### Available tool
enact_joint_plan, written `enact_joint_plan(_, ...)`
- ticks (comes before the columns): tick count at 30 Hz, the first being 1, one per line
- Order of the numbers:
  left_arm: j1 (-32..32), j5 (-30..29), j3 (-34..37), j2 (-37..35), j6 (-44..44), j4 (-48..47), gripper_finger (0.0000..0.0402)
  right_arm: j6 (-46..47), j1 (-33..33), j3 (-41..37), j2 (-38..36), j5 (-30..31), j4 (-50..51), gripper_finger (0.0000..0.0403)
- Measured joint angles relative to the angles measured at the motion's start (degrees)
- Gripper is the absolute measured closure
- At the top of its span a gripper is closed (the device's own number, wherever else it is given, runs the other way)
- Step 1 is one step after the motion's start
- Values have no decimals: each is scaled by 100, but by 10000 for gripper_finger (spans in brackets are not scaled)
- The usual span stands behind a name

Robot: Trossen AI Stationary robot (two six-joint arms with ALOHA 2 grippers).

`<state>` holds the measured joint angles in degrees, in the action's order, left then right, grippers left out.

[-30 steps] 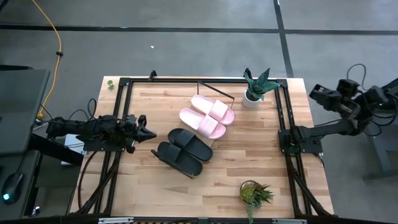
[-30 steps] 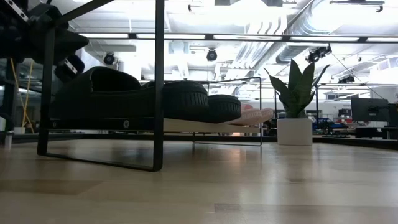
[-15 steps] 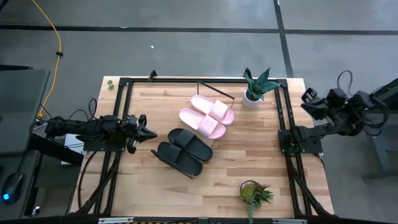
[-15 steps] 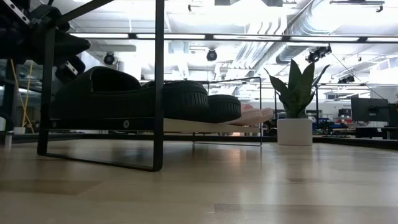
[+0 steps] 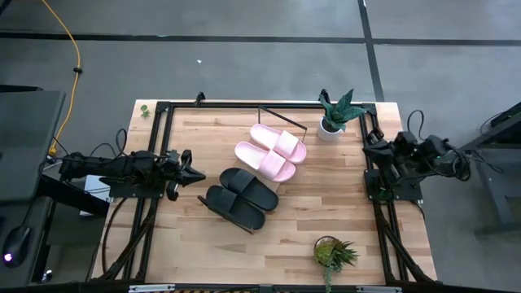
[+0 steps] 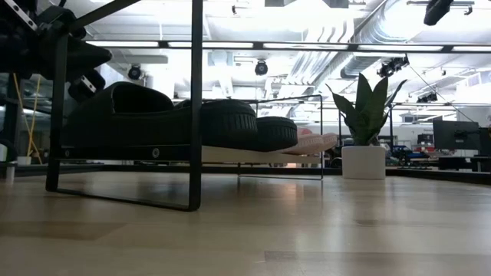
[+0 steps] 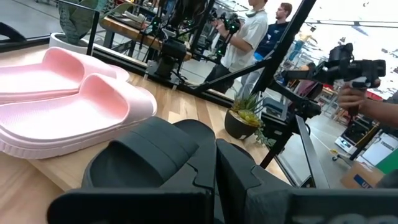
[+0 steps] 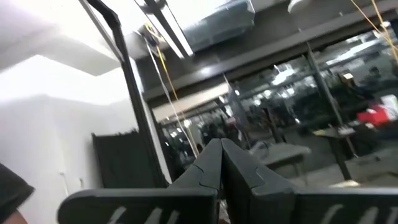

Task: Pick and place slides into the shelf
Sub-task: Return to Home Position

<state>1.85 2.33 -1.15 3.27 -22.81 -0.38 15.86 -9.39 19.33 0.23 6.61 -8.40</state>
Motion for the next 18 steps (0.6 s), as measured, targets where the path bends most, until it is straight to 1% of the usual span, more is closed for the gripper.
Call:
enact_joint_plan(6, 0, 0, 0, 0, 2, 0, 401, 68, 0, -729, -2, -203, -1239, 403)
enact_joint_plan(13, 0, 0, 2, 0, 2, 0, 401, 251, 1, -1645, -2, -214, -2718, 403)
enact_joint_plan(15, 0, 0, 2, 0, 2, -1, 401, 379, 1, -1869, -1, -195, -2990, 403)
enact_joint_plan(18, 0, 0, 2, 0, 2, -2, 401, 460, 2, -1846, 3, -108, -2828, 403)
